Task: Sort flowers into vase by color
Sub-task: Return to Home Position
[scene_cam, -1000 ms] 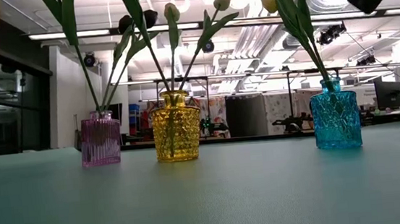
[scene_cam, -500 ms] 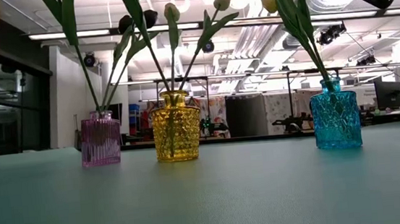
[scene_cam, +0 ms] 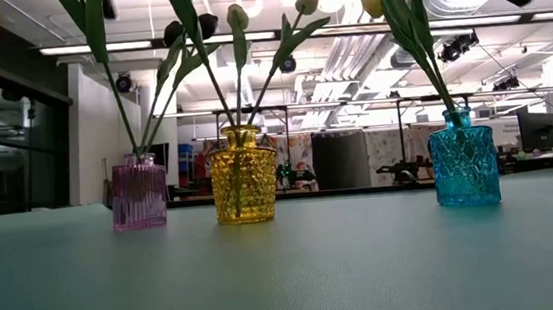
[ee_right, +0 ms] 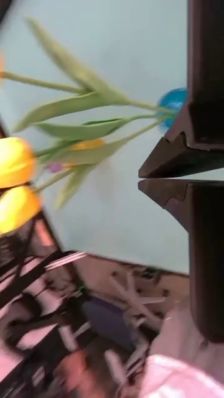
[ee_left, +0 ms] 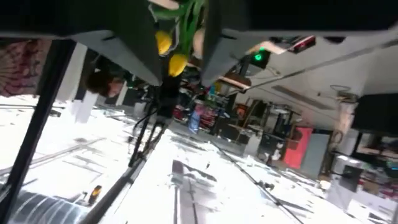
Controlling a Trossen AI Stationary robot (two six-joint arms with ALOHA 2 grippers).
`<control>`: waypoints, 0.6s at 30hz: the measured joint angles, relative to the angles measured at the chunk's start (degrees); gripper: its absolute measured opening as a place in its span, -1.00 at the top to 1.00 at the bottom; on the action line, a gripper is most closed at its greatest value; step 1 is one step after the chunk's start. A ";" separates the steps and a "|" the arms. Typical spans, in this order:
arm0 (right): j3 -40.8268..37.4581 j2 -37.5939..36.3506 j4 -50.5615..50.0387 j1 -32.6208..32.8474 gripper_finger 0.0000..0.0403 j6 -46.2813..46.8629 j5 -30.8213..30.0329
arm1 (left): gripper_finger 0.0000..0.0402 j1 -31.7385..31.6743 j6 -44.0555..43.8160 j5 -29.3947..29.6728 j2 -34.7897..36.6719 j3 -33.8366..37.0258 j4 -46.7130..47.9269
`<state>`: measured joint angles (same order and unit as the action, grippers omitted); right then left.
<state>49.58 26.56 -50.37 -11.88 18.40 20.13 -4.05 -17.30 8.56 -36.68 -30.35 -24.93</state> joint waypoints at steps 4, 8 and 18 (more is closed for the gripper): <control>0.00 0.01 5.86 0.00 0.99 2.57 -0.42 | 0.88 -0.05 -0.03 1.43 6.24 8.72 -4.12; 0.00 -0.01 8.50 0.00 0.99 3.94 -1.04 | 0.95 -0.07 -1.04 2.45 11.28 17.45 -10.74; -0.02 -2.42 7.01 -0.02 1.00 4.54 -2.76 | 1.00 -0.09 -8.63 5.70 15.88 29.64 -16.84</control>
<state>49.56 24.14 -43.36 -11.90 22.93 17.37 -4.14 -25.93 14.26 -20.80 -0.71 -41.77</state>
